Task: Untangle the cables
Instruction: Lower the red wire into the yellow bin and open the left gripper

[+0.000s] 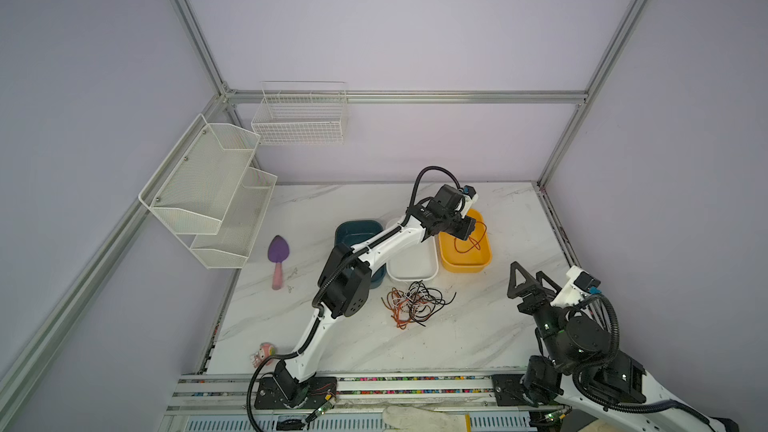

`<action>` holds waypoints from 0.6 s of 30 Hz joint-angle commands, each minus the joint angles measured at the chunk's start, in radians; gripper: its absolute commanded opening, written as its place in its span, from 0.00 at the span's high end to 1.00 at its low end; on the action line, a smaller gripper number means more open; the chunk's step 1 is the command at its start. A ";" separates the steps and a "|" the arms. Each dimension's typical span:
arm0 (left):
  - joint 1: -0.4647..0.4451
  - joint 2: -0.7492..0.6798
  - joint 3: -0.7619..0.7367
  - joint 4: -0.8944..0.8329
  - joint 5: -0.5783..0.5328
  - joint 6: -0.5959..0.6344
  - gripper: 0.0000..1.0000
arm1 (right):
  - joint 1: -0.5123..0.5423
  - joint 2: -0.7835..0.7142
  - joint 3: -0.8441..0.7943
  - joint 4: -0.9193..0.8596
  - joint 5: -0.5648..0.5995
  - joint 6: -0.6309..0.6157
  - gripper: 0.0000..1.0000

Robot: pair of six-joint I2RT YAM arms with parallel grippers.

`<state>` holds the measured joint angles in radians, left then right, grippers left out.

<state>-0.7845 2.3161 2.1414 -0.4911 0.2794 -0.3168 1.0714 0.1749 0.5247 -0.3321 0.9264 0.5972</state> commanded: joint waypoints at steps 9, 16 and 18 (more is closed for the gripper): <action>0.044 0.063 0.152 -0.012 -0.002 -0.042 1.00 | -0.004 0.004 -0.009 0.019 0.006 -0.010 0.04; 0.044 0.123 0.182 -0.045 0.016 -0.059 1.00 | -0.005 0.013 -0.009 0.024 0.001 -0.013 0.04; 0.044 0.138 0.192 -0.056 0.019 -0.064 1.00 | -0.005 0.015 -0.009 0.024 0.000 -0.013 0.04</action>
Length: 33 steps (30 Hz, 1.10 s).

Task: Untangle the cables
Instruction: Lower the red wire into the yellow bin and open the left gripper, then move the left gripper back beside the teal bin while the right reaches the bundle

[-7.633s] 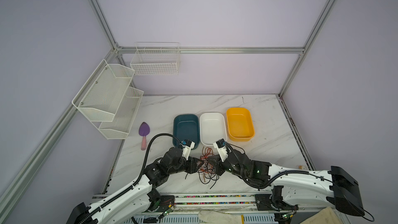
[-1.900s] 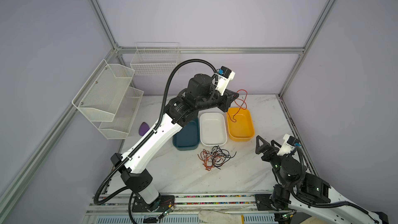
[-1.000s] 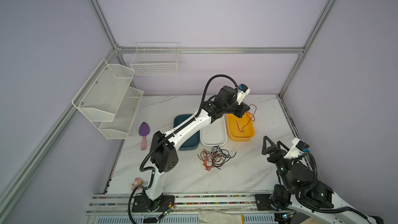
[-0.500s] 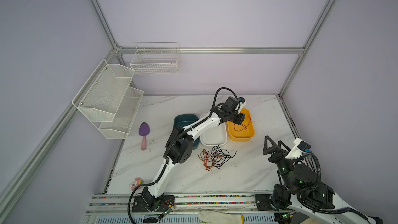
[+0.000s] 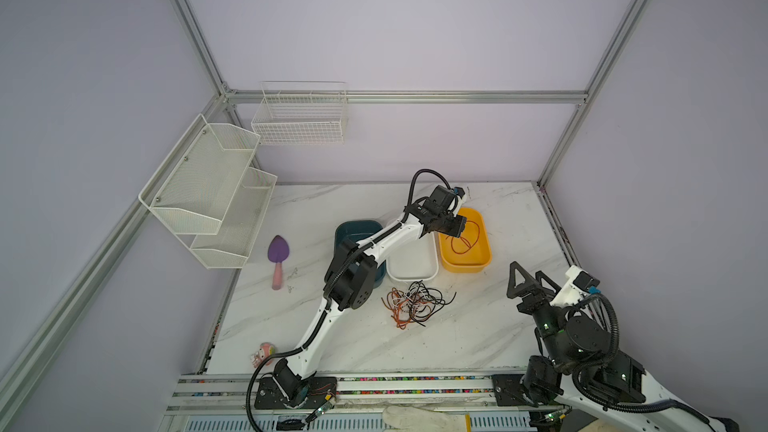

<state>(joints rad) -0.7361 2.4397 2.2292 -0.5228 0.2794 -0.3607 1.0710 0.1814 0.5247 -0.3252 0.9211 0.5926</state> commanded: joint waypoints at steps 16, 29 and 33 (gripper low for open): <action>-0.005 -0.033 0.158 -0.059 0.030 -0.008 0.55 | -0.005 0.010 -0.012 0.025 0.006 -0.013 0.04; 0.008 -0.233 0.099 -0.089 -0.070 0.097 0.19 | -0.005 0.015 -0.017 0.037 -0.001 -0.019 0.04; 0.030 -0.369 -0.030 -0.080 -0.132 0.140 0.16 | -0.005 0.057 -0.034 0.100 -0.035 -0.064 0.03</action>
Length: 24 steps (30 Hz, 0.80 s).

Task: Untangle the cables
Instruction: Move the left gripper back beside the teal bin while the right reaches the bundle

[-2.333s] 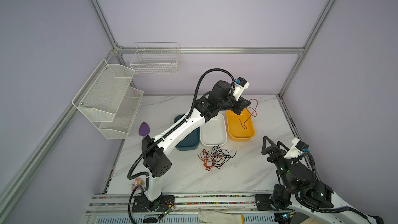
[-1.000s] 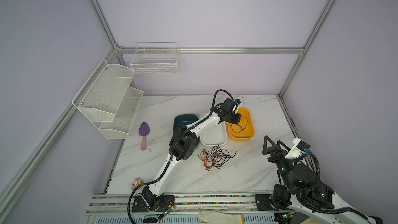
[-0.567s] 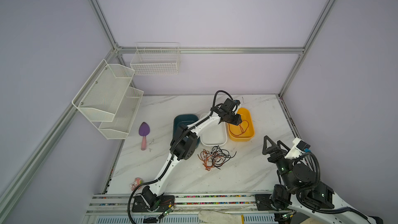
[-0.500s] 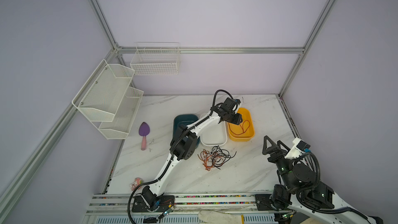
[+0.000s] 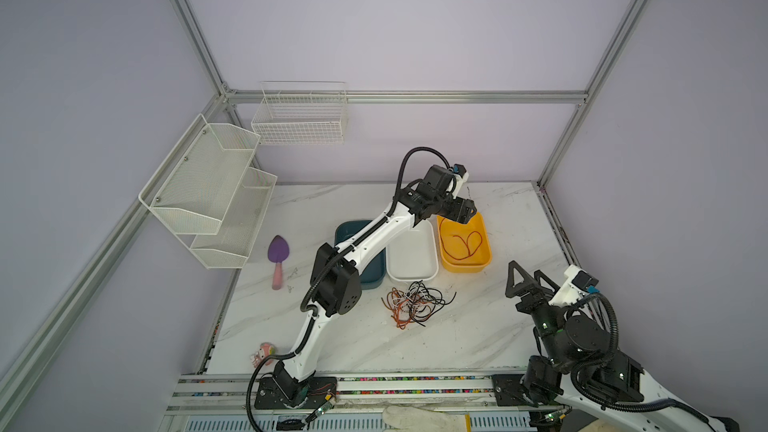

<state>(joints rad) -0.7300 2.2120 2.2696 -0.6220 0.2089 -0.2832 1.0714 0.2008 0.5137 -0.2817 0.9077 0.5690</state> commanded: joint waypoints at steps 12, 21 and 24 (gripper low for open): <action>0.040 -0.646 -0.678 0.119 -0.205 0.162 0.03 | -0.004 0.482 0.045 0.173 -0.270 -0.123 0.04; 0.033 -1.023 -1.101 0.153 -0.425 0.211 0.00 | 0.004 0.715 0.041 0.235 -0.561 -0.013 0.12; 0.032 -1.095 -1.190 0.171 -0.497 0.228 0.00 | 0.015 0.749 0.049 0.268 -0.621 -0.002 0.12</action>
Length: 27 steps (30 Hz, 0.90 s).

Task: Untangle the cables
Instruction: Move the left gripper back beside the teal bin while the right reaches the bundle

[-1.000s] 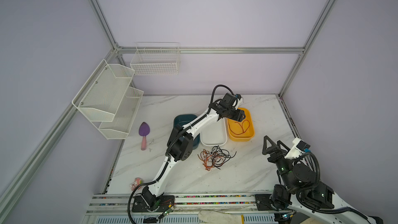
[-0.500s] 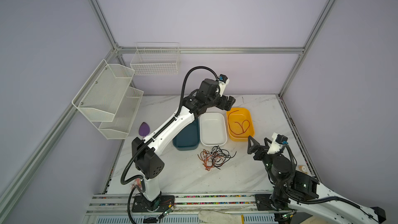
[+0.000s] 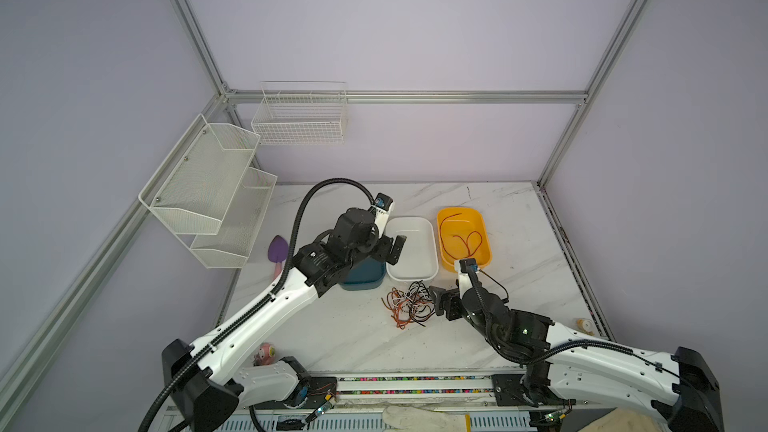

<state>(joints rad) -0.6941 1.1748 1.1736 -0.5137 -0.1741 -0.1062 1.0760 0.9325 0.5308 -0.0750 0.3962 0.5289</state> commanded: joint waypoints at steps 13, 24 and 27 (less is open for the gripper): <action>-0.018 -0.114 -0.144 0.018 -0.191 0.122 0.00 | 0.025 0.221 0.099 0.120 -0.188 0.092 0.30; -0.019 -0.116 -0.144 0.016 -0.194 0.126 0.00 | 0.025 0.311 0.124 0.158 -0.190 0.115 0.47; -0.020 -0.116 -0.144 0.015 -0.189 0.125 0.00 | 0.025 0.331 0.125 0.167 -0.191 0.121 0.51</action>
<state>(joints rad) -0.7097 1.0676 1.0264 -0.5053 -0.3565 -0.0051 1.0958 1.2476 0.6331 0.0700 0.2012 0.6304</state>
